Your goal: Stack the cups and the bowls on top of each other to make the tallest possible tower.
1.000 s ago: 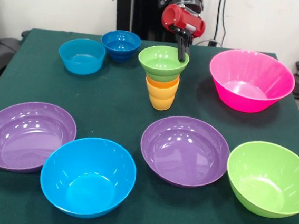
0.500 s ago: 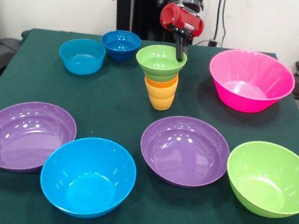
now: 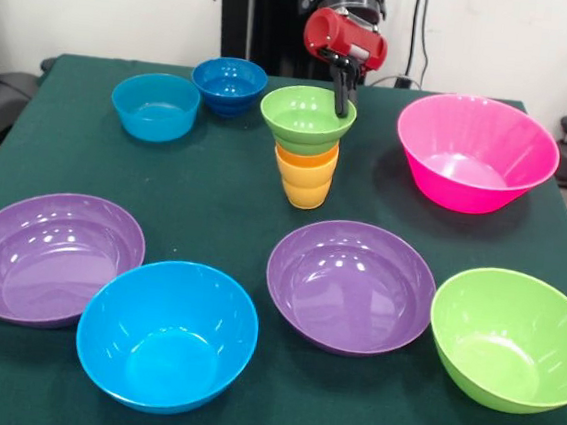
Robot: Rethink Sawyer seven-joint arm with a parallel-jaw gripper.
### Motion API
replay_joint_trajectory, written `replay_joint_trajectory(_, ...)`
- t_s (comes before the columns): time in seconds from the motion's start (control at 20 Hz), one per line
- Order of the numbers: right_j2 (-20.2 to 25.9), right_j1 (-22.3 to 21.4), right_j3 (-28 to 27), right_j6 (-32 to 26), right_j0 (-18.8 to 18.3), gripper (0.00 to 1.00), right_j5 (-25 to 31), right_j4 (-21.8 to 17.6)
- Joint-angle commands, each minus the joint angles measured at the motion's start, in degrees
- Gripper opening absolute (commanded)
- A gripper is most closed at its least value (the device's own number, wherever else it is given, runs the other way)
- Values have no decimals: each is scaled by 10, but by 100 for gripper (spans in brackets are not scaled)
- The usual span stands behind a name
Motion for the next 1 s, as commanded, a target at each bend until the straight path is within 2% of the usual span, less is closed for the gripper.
replay_joint_trajectory(0.05,77,20,-41,120,-11,0,75,-15)
replay_joint_trajectory(0.1,77,20,-41,119,-11,100,76,-15)
replay_joint_trajectory(0.8,75,17,-39,114,-5,100,80,-10)
replay_joint_trajectory(1.0,72,-23,-17,122,1,100,101,-9)
